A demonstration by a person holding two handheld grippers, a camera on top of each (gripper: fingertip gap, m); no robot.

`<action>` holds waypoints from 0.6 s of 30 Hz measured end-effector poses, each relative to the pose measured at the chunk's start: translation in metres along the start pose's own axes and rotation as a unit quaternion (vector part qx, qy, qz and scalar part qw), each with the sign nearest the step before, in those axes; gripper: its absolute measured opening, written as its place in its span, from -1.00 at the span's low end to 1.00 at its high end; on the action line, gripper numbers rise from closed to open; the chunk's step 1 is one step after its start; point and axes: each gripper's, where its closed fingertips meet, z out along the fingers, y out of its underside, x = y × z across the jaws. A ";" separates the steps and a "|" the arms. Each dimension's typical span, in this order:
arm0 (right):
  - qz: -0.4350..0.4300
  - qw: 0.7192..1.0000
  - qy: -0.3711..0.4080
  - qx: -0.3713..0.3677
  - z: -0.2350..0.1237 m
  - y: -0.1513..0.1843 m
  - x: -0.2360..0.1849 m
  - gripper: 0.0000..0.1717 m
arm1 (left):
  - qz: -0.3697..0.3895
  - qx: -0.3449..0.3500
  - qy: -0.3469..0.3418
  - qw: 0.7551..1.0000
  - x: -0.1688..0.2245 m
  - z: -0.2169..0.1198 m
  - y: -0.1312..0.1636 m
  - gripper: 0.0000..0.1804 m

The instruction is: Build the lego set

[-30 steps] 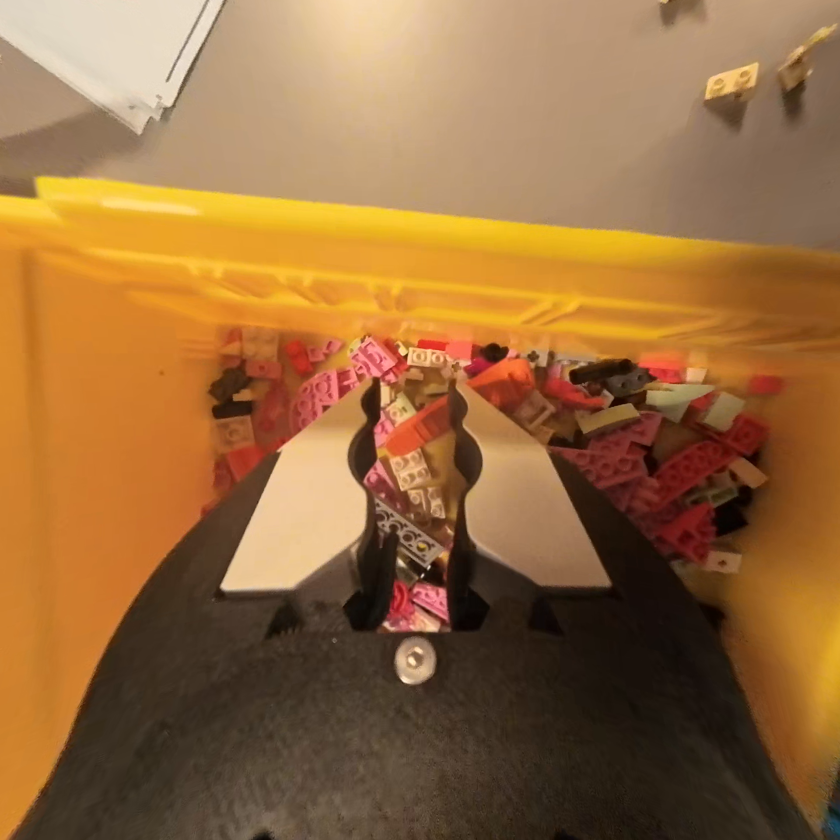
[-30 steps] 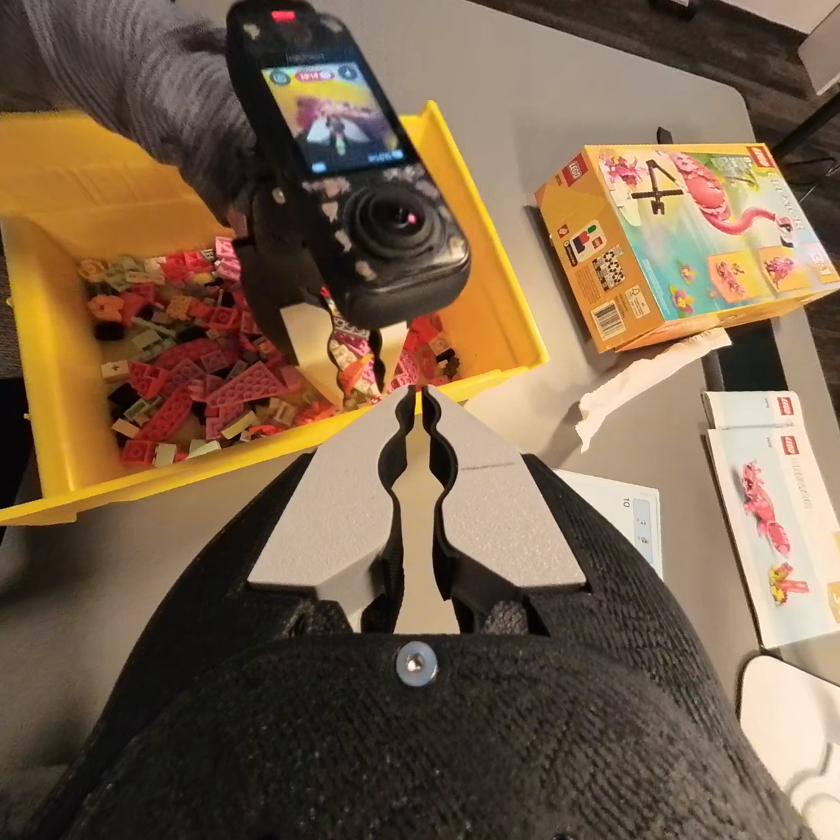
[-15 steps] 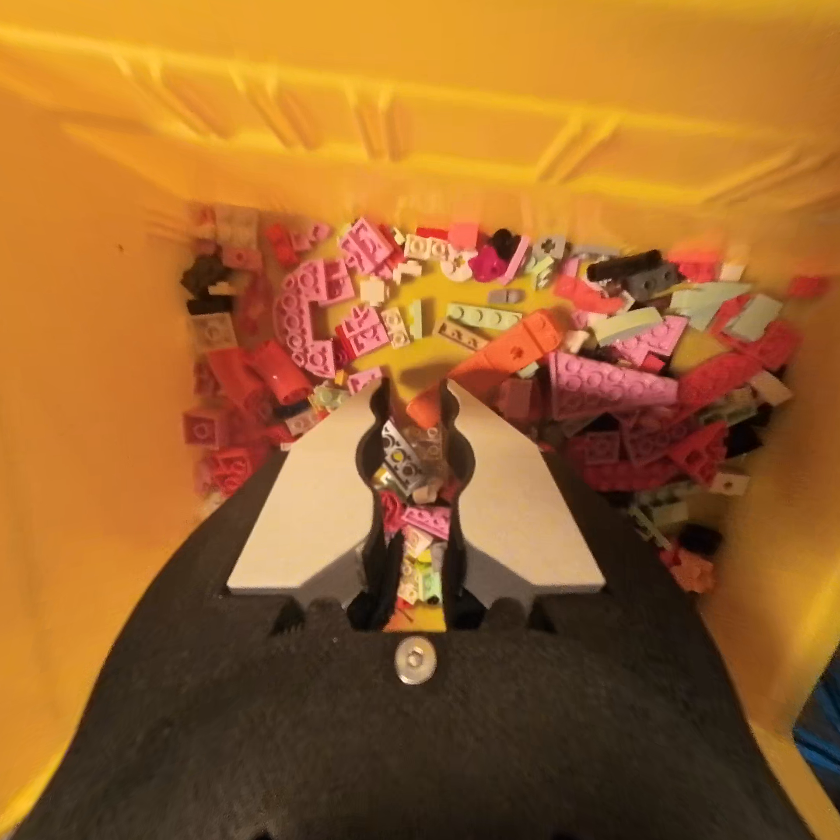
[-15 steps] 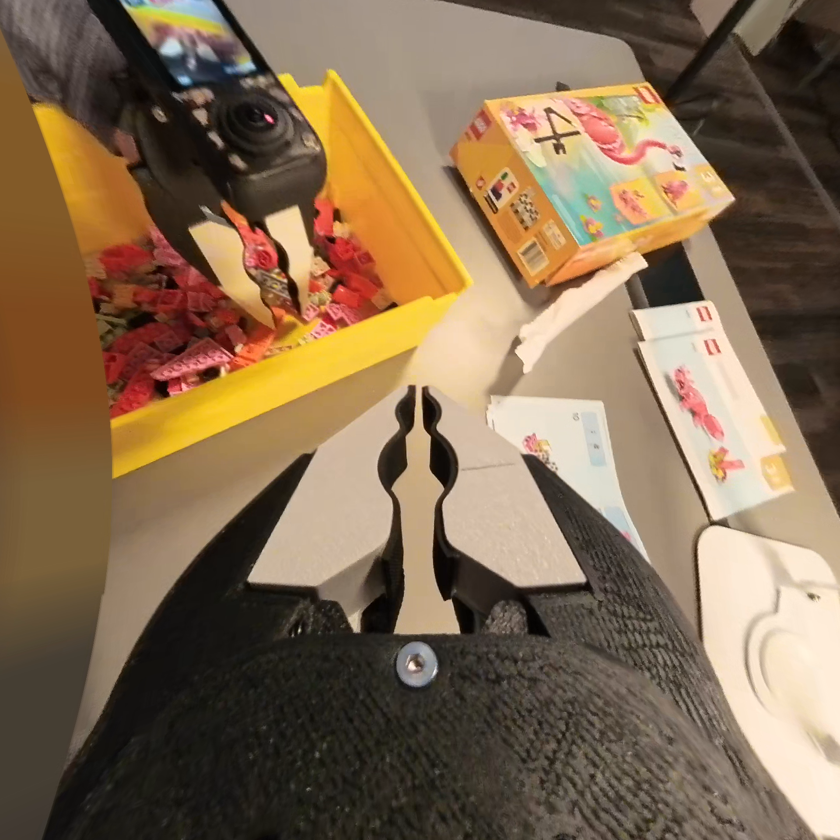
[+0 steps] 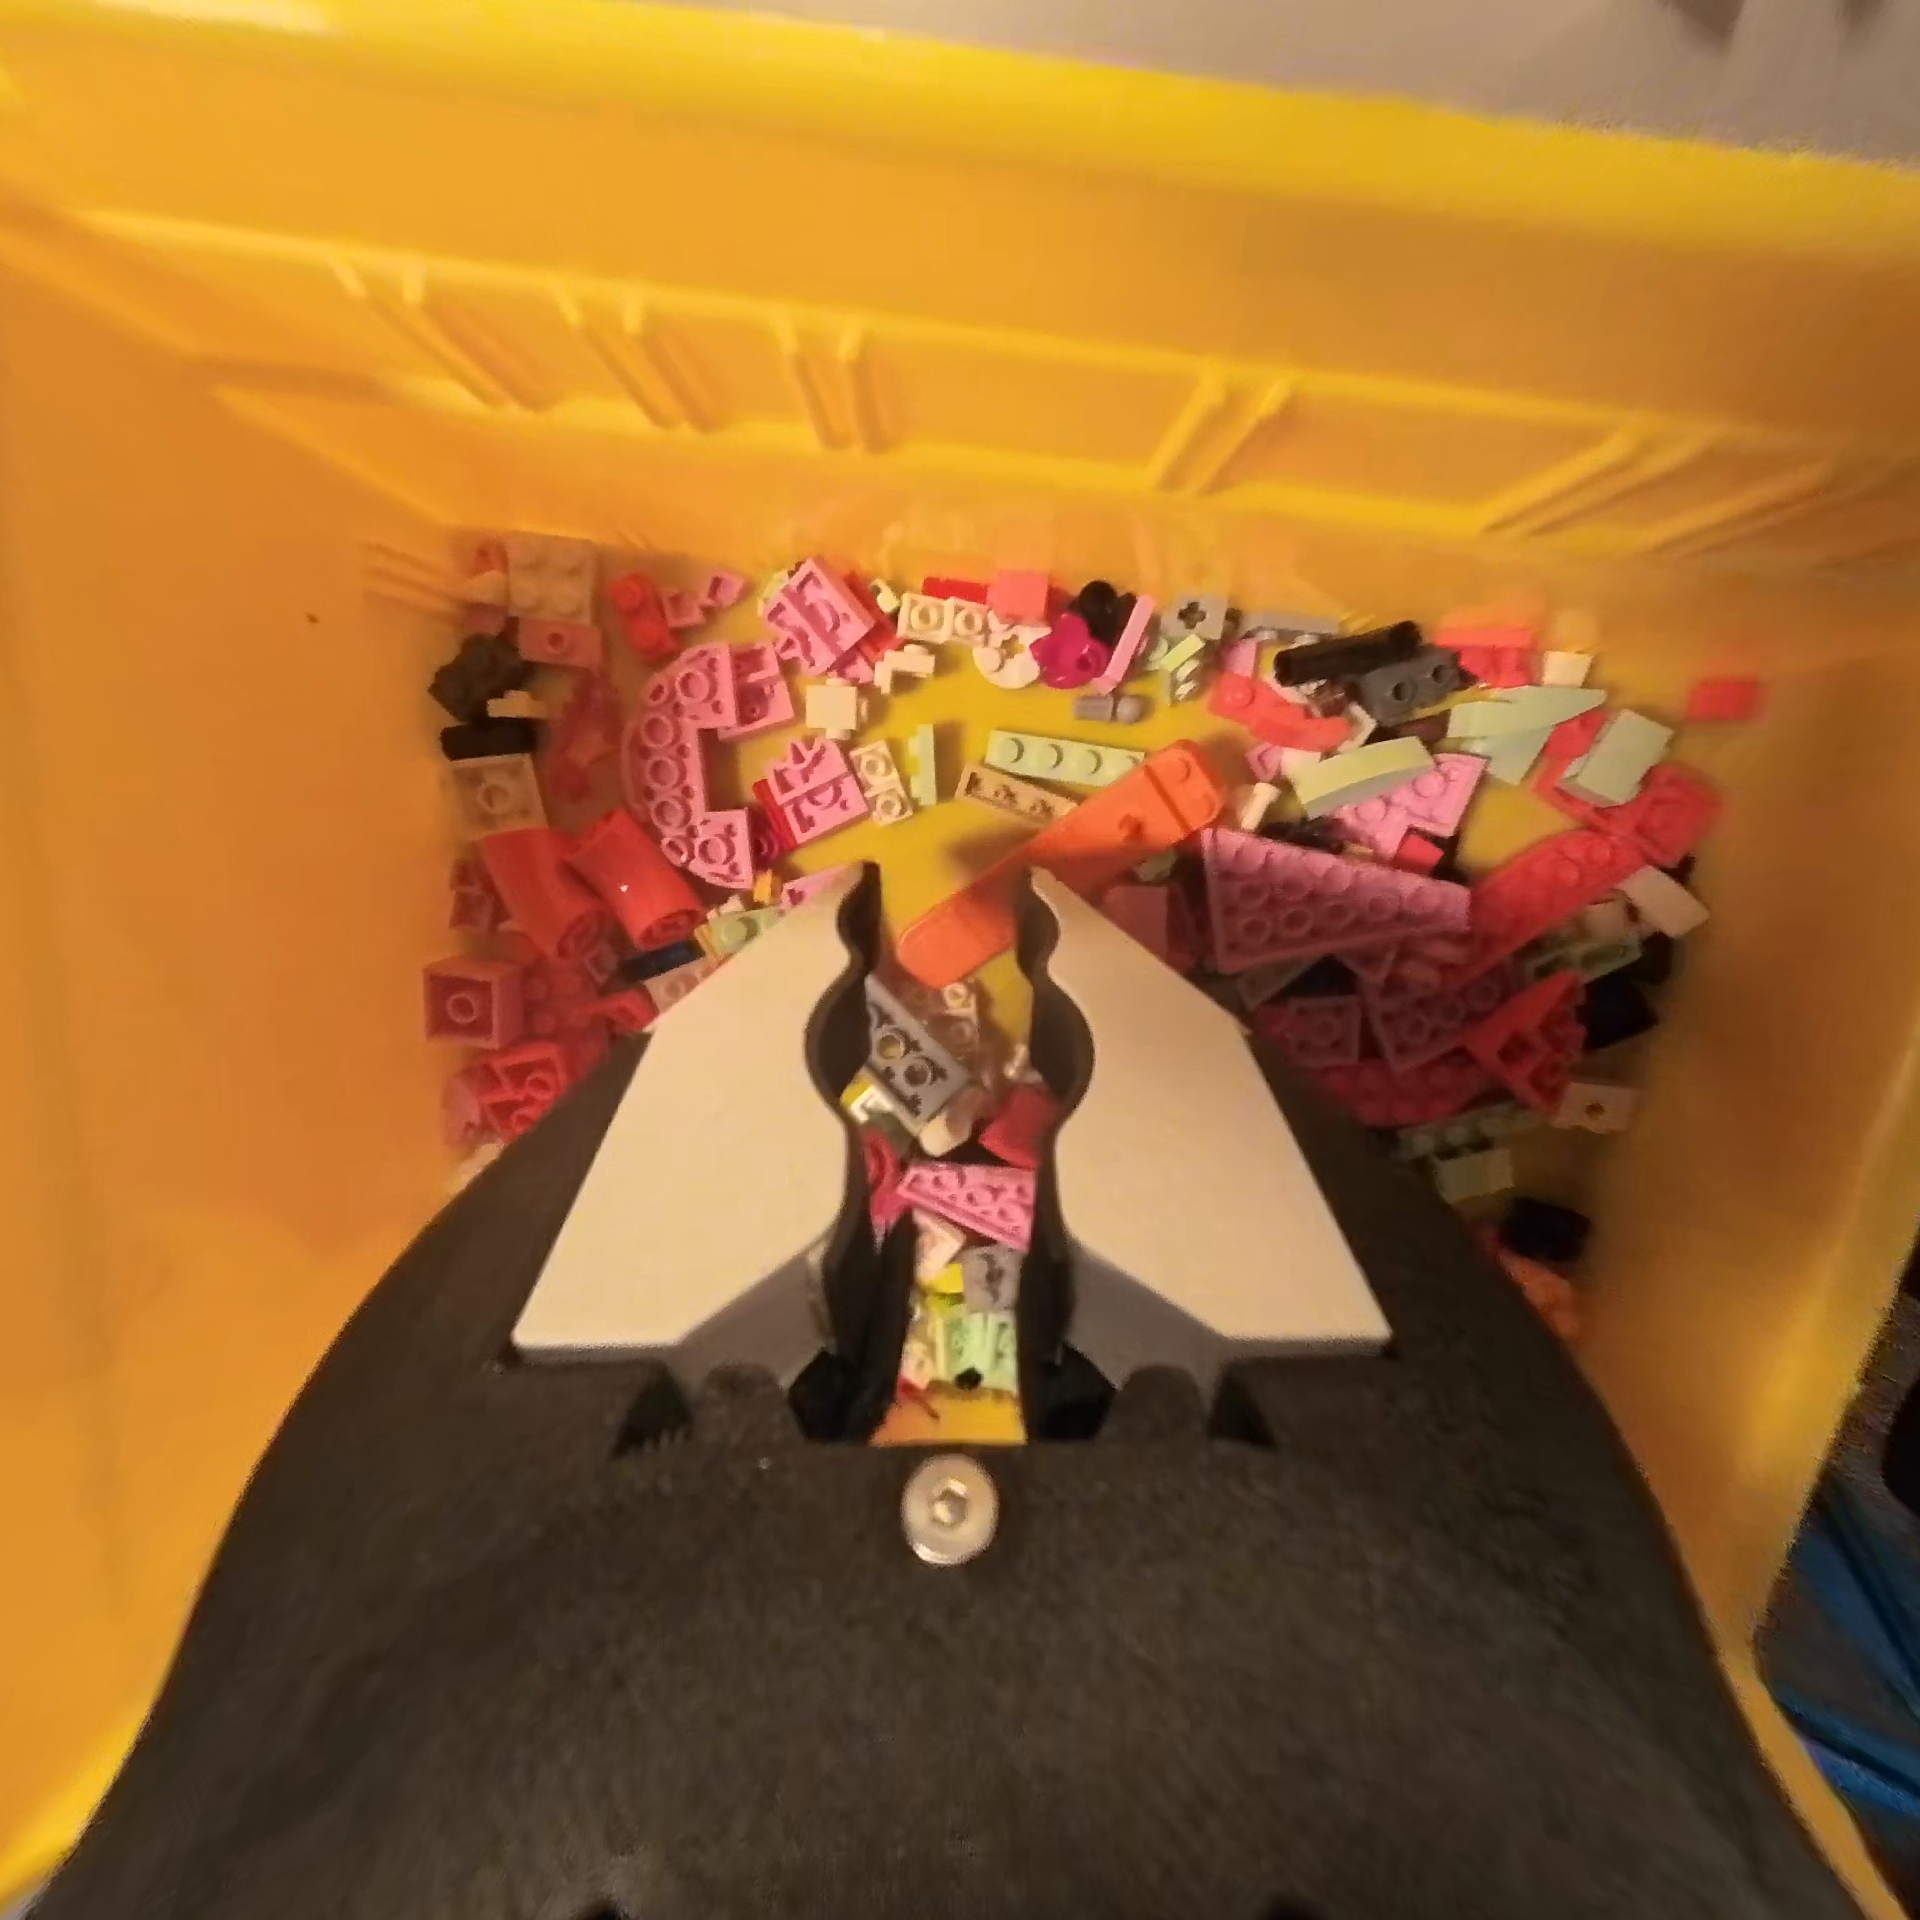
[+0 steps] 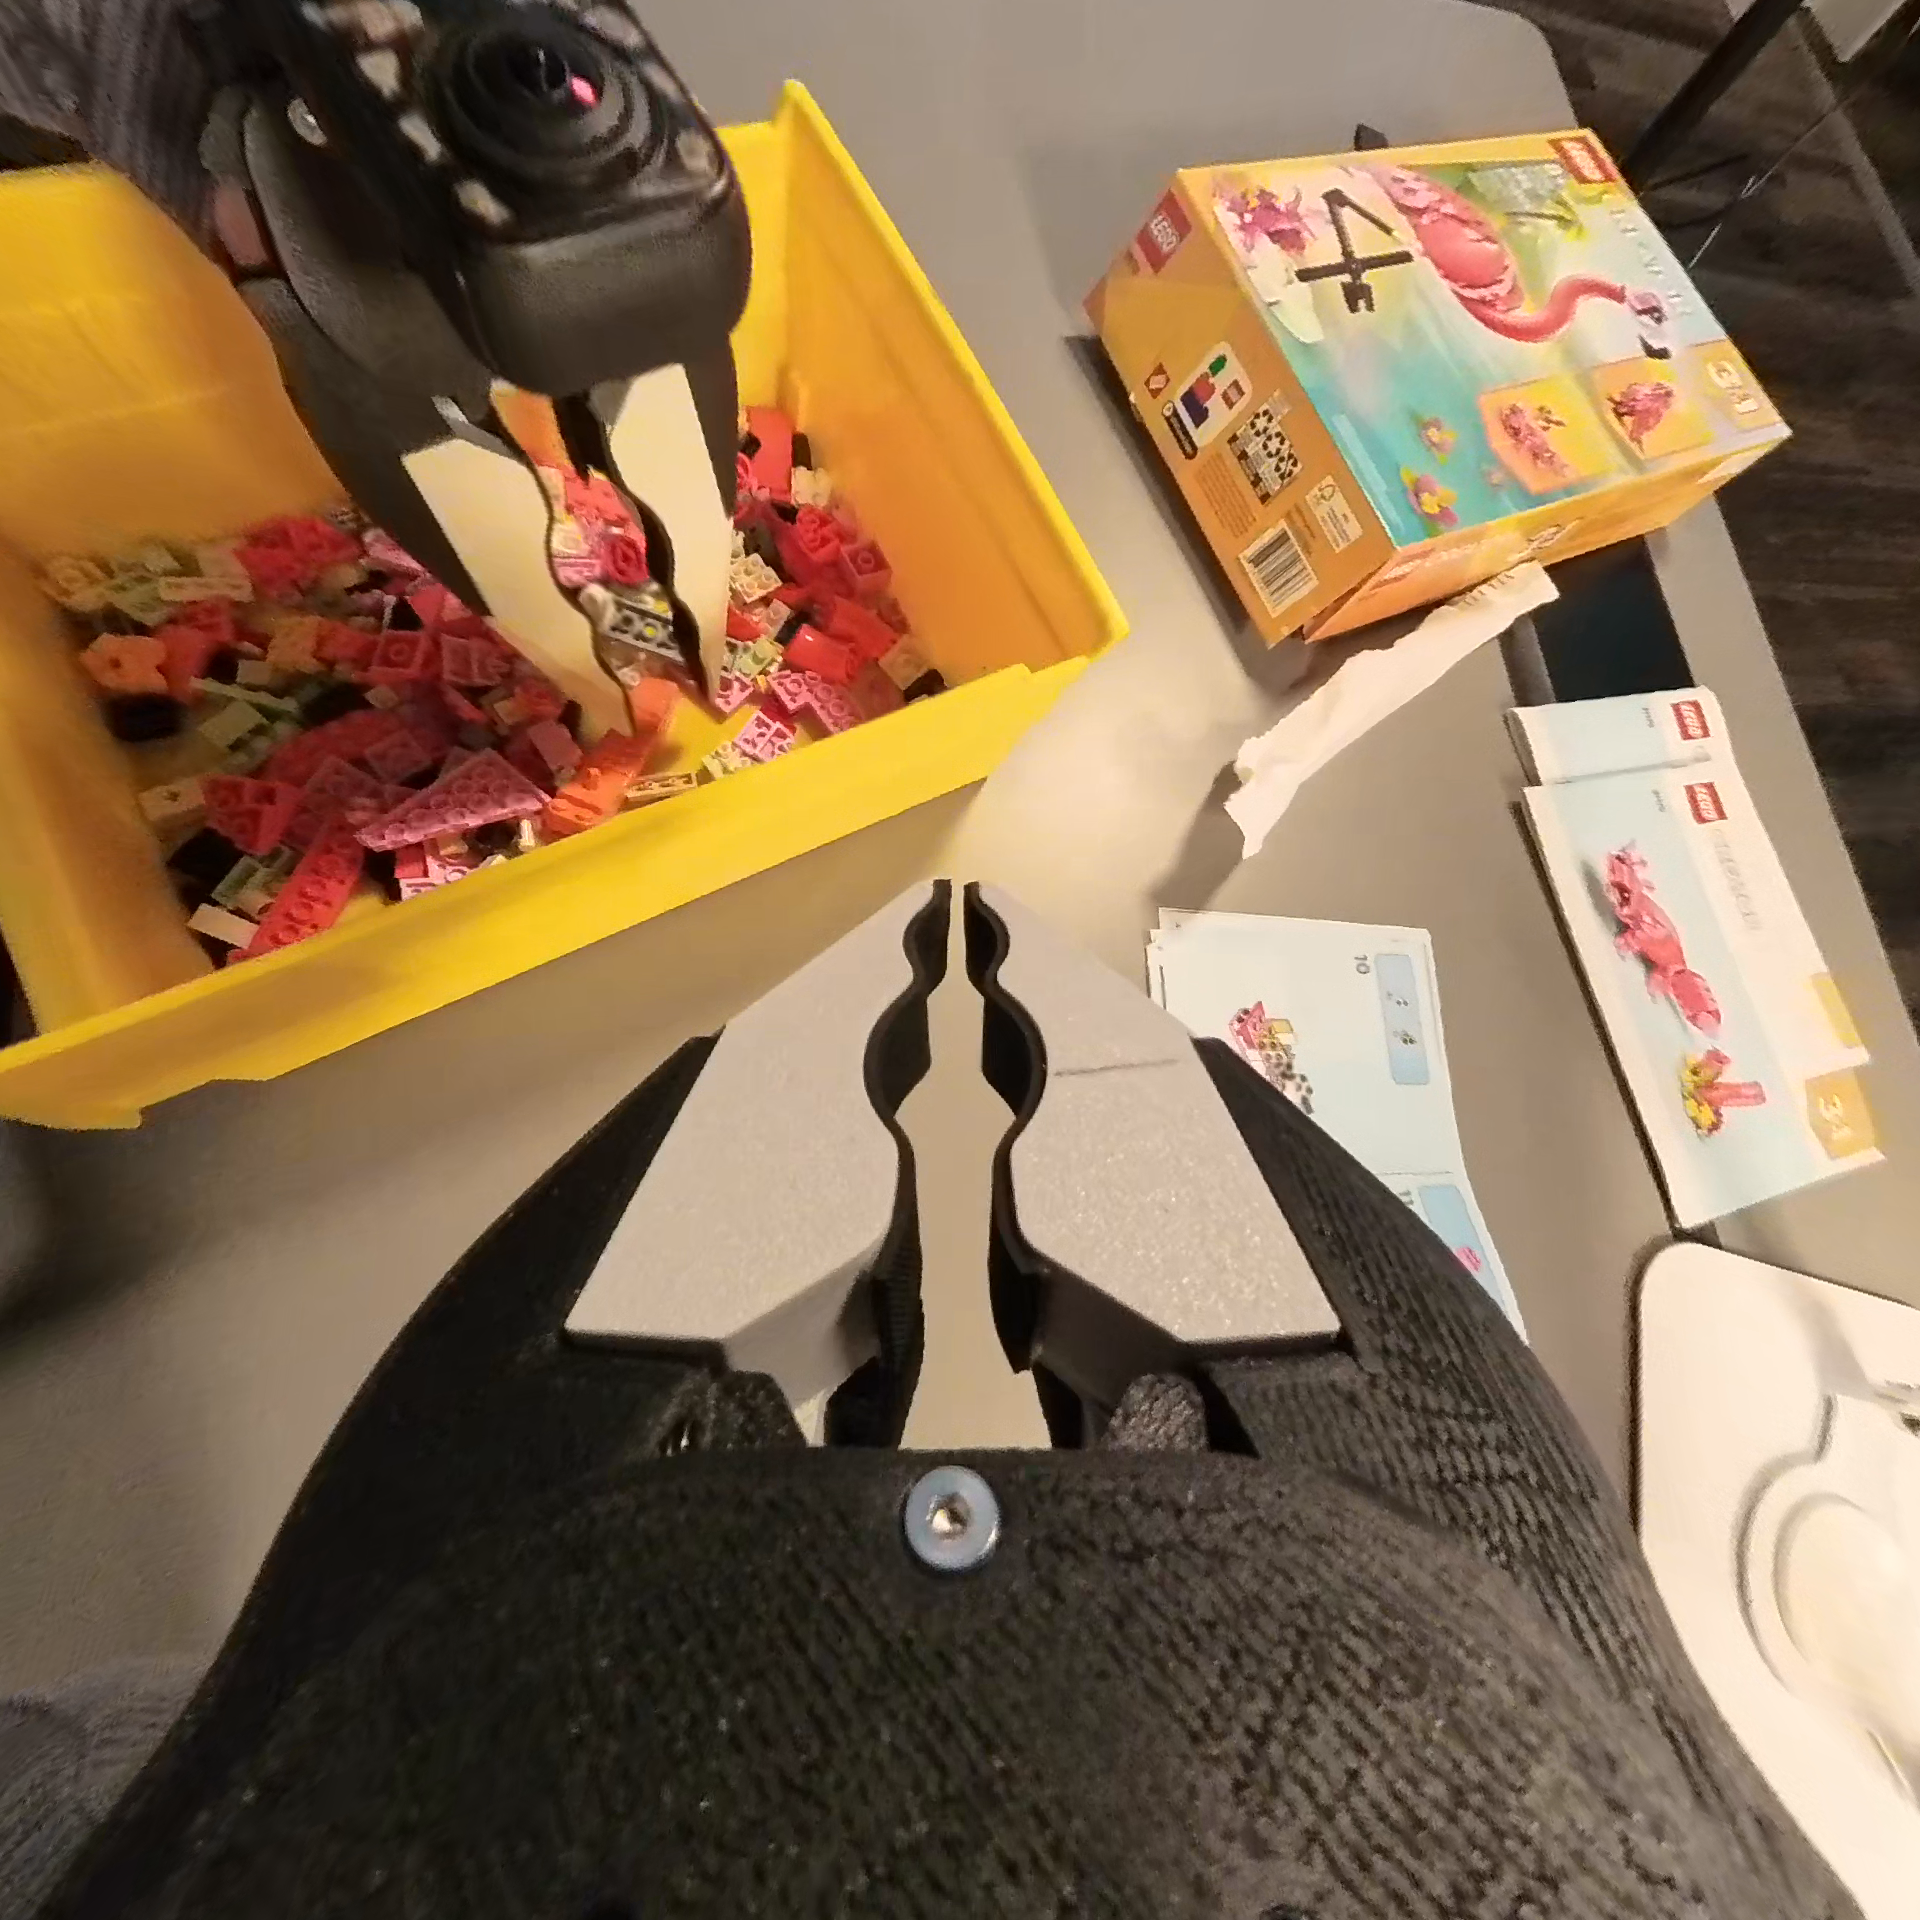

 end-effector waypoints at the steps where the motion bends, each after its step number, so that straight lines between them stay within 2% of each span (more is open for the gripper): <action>1: -0.001 1.000 -0.002 -0.001 0.001 0.000 -0.001 -0.99 | 0.000 0.008 0.010 1.000 0.003 0.000 -0.003 -0.71; 5: -0.005 1.000 -0.007 -0.003 0.004 -0.001 -0.003 -0.99 | 0.009 0.022 0.039 0.999 0.015 0.005 -0.013 -0.62; 8: -0.006 1.000 -0.009 -0.004 0.005 -0.002 -0.004 -0.99 | 0.016 0.014 0.059 0.998 0.025 0.012 -0.016 -0.42; 12: -0.008 1.000 -0.011 -0.004 0.007 -0.003 -0.006 -1.00 | 0.029 0.018 0.063 0.997 0.029 0.012 -0.022 -0.35; 13: -0.009 1.000 -0.011 -0.005 0.007 -0.004 -0.006 -1.00 | 0.029 0.011 0.053 0.998 0.026 0.013 -0.021 -0.35; 15: -0.012 1.000 -0.012 -0.006 0.008 -0.004 -0.007 -1.00 | 0.021 -0.005 -0.011 1.000 0.003 0.012 -0.017 -0.36; 16: -0.013 1.000 -0.012 -0.007 0.009 -0.004 -0.007 -1.00 | 0.003 -0.005 -0.039 0.999 -0.009 0.010 -0.017 -0.47; 18: -0.014 1.000 -0.013 -0.007 0.009 -0.005 -0.008 -1.00 | -0.026 -0.006 -0.092 0.995 -0.032 0.006 -0.014 -0.55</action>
